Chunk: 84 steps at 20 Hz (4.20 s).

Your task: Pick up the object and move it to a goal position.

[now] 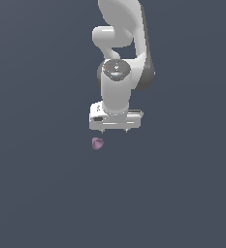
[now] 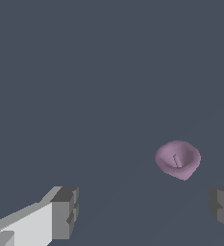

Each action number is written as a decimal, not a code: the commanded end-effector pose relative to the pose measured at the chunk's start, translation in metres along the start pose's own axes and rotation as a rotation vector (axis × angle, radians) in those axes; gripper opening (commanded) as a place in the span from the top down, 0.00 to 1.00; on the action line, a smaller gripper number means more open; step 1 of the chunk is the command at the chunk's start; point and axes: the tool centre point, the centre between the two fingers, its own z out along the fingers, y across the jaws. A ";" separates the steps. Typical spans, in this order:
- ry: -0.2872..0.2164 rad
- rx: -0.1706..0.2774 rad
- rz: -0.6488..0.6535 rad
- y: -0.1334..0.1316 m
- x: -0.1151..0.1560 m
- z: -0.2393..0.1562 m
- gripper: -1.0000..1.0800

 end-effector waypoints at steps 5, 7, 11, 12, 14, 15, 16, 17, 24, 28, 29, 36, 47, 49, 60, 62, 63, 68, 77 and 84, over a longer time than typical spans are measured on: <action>0.010 0.003 0.002 0.005 0.000 -0.004 0.04; 0.021 0.006 0.005 0.010 0.001 -0.008 0.04; 0.031 0.008 0.009 0.014 0.001 -0.012 0.04; 0.031 0.008 0.009 0.014 0.001 -0.012 0.04; 0.030 0.008 0.006 0.014 0.001 -0.011 0.04; 0.030 0.008 0.004 0.014 0.001 -0.011 0.04; 0.030 0.007 0.001 0.015 0.001 -0.010 0.04; 0.030 0.007 -0.004 0.016 0.001 -0.009 0.04; 0.032 0.004 -0.065 0.026 -0.001 0.002 0.04; 0.034 0.002 -0.123 0.035 -0.003 0.012 0.04; 0.034 0.001 -0.140 0.038 -0.004 0.016 0.04; 0.038 -0.004 -0.285 0.060 -0.012 0.041 0.04; 0.045 -0.009 -0.483 0.088 -0.025 0.075 0.04; 0.046 -0.009 -0.506 0.091 -0.027 0.079 0.04; 0.047 -0.010 -0.547 0.097 -0.030 0.086 0.04; 0.047 -0.010 -0.547 0.097 -0.030 0.089 0.04; 0.047 -0.010 -0.548 0.097 -0.030 0.091 0.04; 0.047 -0.010 -0.549 0.097 -0.030 0.113 0.04; 0.048 -0.010 -0.551 0.097 -0.028 0.136 0.04; 0.048 -0.010 -0.551 0.097 -0.028 0.136 1.00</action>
